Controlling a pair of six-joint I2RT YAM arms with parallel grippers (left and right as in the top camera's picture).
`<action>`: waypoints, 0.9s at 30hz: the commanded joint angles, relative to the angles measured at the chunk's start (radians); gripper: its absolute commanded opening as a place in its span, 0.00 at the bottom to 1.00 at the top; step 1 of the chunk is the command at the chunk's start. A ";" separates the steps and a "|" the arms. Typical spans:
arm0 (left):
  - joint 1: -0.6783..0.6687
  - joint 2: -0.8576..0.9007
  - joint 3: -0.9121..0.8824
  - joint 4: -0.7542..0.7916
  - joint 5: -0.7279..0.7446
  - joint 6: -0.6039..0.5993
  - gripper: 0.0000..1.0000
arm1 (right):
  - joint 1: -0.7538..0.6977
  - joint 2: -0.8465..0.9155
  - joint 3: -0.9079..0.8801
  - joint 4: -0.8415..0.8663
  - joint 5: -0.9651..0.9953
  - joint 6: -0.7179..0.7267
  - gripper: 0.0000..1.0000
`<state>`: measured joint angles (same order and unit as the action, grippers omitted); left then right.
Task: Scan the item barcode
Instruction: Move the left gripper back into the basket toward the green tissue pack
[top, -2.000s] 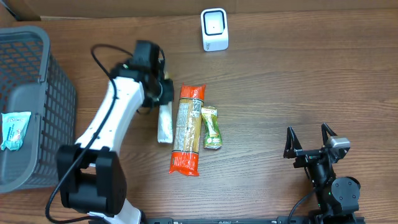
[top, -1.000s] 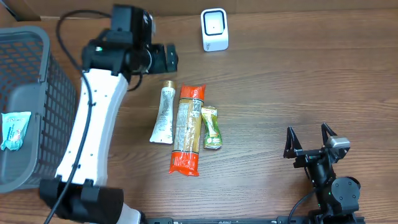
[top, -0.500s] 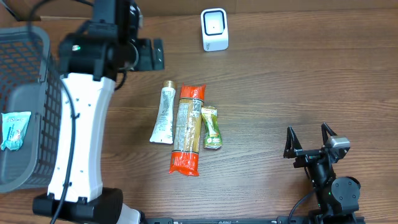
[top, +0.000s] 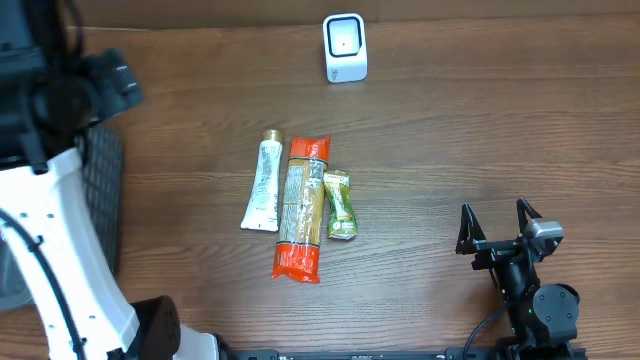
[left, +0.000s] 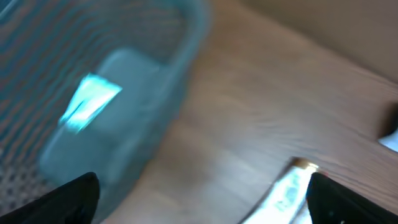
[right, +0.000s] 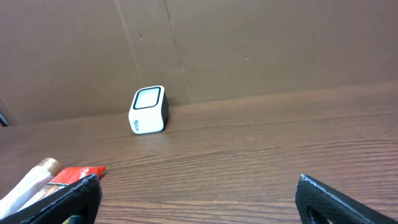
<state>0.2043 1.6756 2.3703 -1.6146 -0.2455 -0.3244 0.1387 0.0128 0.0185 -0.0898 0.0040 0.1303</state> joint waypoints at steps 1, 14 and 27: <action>0.140 -0.016 0.018 -0.056 -0.027 -0.104 0.95 | -0.003 -0.010 -0.011 0.006 0.001 -0.004 1.00; 0.422 -0.016 -0.120 -0.066 -0.034 -0.118 0.92 | -0.003 -0.010 -0.011 0.006 0.001 -0.004 1.00; 0.462 -0.015 -0.320 0.077 -0.027 -0.156 0.93 | -0.002 -0.010 -0.011 0.006 0.001 -0.004 1.00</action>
<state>0.6613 1.6711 2.0785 -1.5482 -0.2661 -0.4477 0.1387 0.0128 0.0185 -0.0906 0.0044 0.1303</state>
